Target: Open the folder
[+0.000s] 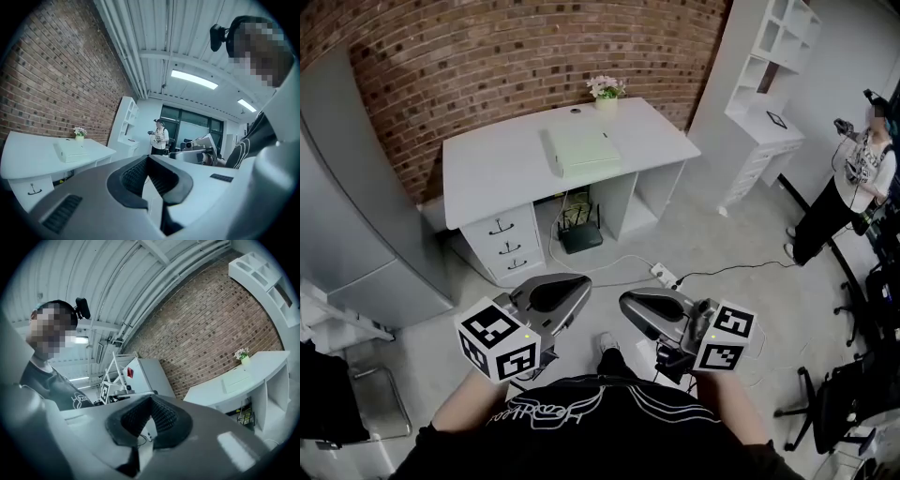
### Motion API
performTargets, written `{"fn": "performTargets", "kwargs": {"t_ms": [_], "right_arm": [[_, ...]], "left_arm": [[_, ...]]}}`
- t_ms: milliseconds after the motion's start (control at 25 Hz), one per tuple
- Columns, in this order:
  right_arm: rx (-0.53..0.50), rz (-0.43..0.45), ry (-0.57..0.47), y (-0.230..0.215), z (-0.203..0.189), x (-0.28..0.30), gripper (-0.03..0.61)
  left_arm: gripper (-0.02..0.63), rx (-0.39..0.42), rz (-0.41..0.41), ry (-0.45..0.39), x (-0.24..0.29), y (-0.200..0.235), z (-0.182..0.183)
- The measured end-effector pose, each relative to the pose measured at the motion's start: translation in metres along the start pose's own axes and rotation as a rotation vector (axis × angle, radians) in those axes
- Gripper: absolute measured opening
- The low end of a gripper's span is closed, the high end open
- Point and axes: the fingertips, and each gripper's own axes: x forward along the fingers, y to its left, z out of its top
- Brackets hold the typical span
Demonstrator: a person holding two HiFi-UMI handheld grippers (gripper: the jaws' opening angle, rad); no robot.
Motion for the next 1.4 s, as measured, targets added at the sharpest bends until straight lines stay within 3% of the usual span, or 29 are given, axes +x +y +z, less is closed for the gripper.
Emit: {"fn": "performTargets", "kwargs": {"t_ms": [560,1120,1400], "right_arm": [[0.047,-0.002,-0.05,-0.082,0.023,0.001,0.0],[0.125,0.046,-0.024,-0.258,0.083,0.018,0.0],[0.121,0.074,-0.019,-0.326,0.118,0.023,0.0]], "left_arm": [[0.003,0.049,0.042,0.047,0.055,0.044,0.002],[0.003,0.017,0.144,0.111,0.193,0.163,0.023],[0.003,0.063,0.182,0.119,0.253,0.208,0.046]]}}
